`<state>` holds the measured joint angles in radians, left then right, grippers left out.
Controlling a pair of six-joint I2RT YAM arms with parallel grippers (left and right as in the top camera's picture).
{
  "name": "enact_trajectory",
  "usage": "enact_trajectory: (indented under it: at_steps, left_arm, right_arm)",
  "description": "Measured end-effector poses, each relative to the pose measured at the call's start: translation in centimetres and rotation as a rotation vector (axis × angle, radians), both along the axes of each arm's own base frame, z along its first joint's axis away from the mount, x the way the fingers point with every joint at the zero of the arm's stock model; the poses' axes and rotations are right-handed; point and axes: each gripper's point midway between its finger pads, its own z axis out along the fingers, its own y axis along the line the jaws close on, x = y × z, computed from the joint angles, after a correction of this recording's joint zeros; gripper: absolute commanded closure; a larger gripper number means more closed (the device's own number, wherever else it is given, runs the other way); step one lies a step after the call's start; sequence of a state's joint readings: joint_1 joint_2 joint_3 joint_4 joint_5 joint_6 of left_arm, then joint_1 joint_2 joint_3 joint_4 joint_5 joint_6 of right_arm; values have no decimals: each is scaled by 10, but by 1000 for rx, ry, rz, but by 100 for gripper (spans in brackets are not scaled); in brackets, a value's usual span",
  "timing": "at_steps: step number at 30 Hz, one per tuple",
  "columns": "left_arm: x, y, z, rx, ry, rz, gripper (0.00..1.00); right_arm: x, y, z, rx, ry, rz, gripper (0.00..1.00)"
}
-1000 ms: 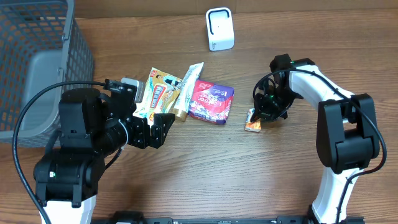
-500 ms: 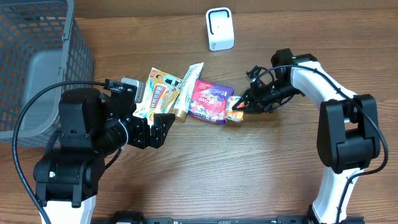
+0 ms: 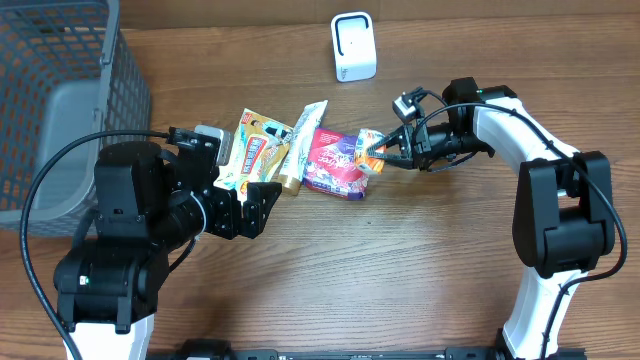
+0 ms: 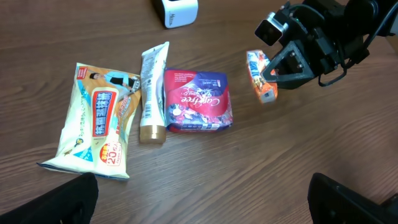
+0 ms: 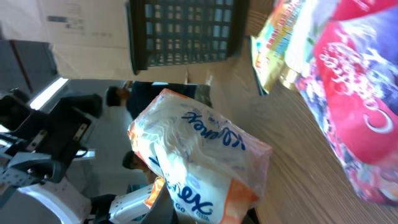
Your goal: Scan the item barcode
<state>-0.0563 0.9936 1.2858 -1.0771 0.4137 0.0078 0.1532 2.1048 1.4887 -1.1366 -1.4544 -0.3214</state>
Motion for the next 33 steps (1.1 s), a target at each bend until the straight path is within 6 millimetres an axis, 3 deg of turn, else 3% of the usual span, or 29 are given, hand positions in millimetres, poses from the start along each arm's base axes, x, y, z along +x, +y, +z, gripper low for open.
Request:
enact_trajectory:
  at_steps: [11,15,18,21,27,30,33]
  left_arm:
    - [0,0,0,0,0,0,0]
    - [0,0,0,0,0,0,0]
    - [0,0,0,0,0,0,0]
    - [0,0,0,0,0,0,0]
    - [0,0,0,0,0,0,0]
    - [0,0,0,0,0,0,0]
    - [0,0,0,0,0,0,0]
  right_arm:
    - [-16,25,1,44,-195,90,96]
    - [-17,26,-1,40,-219,96,96]
    - [-14,24,-6,11,-223,96,96]
    - [-7,22,-23,-101,-198,92,96]
    - [21,-12,-79,-666,-18,-30,96]
    - [53,-39,-77,-917,-42,-162,96]
    - [101,-61,-54,-1092,-172,-347,96]
